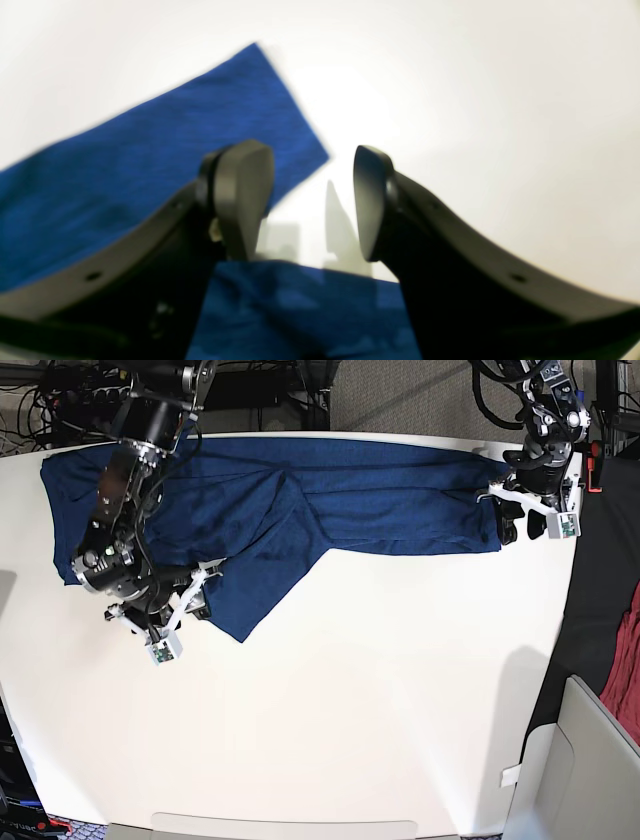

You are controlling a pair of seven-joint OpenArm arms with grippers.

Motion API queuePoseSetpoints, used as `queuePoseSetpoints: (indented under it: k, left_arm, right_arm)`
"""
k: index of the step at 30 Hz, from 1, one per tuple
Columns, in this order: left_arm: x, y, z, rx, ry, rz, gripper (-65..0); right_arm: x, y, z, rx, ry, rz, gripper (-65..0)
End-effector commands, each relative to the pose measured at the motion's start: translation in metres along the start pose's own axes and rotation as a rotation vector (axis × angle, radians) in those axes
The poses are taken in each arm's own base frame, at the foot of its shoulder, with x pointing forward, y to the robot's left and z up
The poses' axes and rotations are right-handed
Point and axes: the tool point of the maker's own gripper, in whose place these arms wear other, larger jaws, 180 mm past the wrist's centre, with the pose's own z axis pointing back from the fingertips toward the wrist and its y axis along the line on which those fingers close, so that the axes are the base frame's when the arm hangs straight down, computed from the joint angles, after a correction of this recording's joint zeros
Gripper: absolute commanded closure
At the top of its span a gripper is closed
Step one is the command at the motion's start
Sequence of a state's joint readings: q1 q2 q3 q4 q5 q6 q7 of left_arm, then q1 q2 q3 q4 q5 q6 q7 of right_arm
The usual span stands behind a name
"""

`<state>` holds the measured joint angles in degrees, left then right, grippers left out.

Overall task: Fold the T-shirt properly
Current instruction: 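Sweep the right gripper across the strip toward the left gripper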

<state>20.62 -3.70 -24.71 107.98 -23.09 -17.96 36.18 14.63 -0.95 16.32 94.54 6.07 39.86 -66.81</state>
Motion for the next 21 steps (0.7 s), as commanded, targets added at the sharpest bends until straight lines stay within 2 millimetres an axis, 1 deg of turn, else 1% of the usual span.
queuePoseSetpoints:
  k: [1,5,9,12,16,19,20,21]
  left_arm:
    - [0.013,0.000,0.002,-0.004,-0.045,-0.011,-29.6]
    - [0.013,0.000,0.002,-0.004,-0.045,-0.011,-29.6]
    - [0.014,0.000,0.002,-0.004,-0.046,-0.011,-29.6]
    - [0.013,-0.001,0.002,-0.007,-0.045,-0.010,-29.6]
    - [0.013,-0.001,0.002,-0.007,-0.045,-0.010,-29.6]
    - [0.014,-0.001,0.002,-0.006,-0.047,-0.010,-29.6]
    - [0.014,-0.001,0.002,-0.006,-0.047,-0.010,-29.6]
    - [0.014,-0.001,0.002,-0.006,-0.047,-0.010,-29.6]
  right_arm:
    - [0.022,-0.008,0.003,-0.023,-0.058,0.018,-28.0]
    - [0.025,-0.018,-0.009,-0.055,-0.030,0.033,-28.0]
    - [0.019,-0.018,-0.026,-0.037,0.004,0.026,-28.0]
    - [0.012,-0.011,-0.042,0.009,0.032,0.006,-28.0]
    - [0.008,0.010,-0.061,0.077,0.038,0.029,-28.0]
    - [-0.001,0.023,-0.071,0.118,0.067,0.040,-27.9]
    - [-0.005,0.027,-0.074,0.130,0.081,0.047,-26.9]
    - [-0.007,0.032,-0.076,0.141,0.091,0.058,-24.4]
